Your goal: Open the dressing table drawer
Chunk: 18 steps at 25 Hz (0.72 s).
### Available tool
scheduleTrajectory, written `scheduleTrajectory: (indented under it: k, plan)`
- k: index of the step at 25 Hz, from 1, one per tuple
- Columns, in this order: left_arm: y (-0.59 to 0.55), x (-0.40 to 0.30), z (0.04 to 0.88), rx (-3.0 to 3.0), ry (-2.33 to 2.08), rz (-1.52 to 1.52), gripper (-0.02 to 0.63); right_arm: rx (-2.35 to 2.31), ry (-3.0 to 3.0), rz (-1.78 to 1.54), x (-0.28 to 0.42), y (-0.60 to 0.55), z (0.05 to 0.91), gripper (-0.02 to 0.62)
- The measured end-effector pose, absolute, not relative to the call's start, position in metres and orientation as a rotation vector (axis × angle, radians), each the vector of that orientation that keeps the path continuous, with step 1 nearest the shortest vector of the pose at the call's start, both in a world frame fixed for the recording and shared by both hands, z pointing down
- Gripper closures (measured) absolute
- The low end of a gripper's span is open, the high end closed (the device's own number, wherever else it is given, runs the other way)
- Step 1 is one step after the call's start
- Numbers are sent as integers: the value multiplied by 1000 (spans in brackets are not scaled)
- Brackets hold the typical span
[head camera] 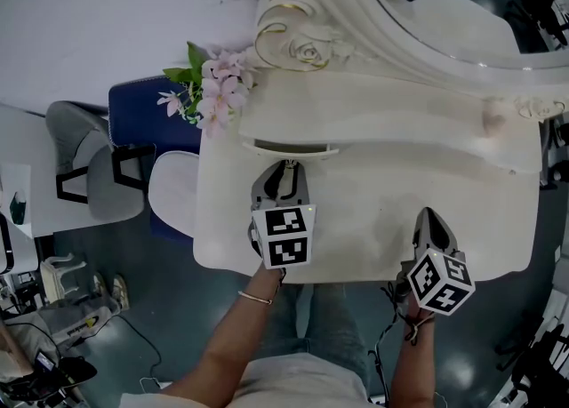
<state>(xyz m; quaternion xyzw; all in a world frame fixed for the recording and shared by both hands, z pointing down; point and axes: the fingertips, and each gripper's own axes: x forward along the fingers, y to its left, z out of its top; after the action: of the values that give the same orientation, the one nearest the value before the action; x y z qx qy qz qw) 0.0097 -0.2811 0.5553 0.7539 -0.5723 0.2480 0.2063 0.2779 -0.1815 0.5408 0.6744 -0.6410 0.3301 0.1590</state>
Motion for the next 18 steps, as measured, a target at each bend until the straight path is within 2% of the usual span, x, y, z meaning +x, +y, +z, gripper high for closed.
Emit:
scheduleTrajectory:
  k: [18]
  plan:
    - [-271, 9, 556, 2106, -1585, 699, 500, 1932, -1831, 943, 274, -172, 539, 589]
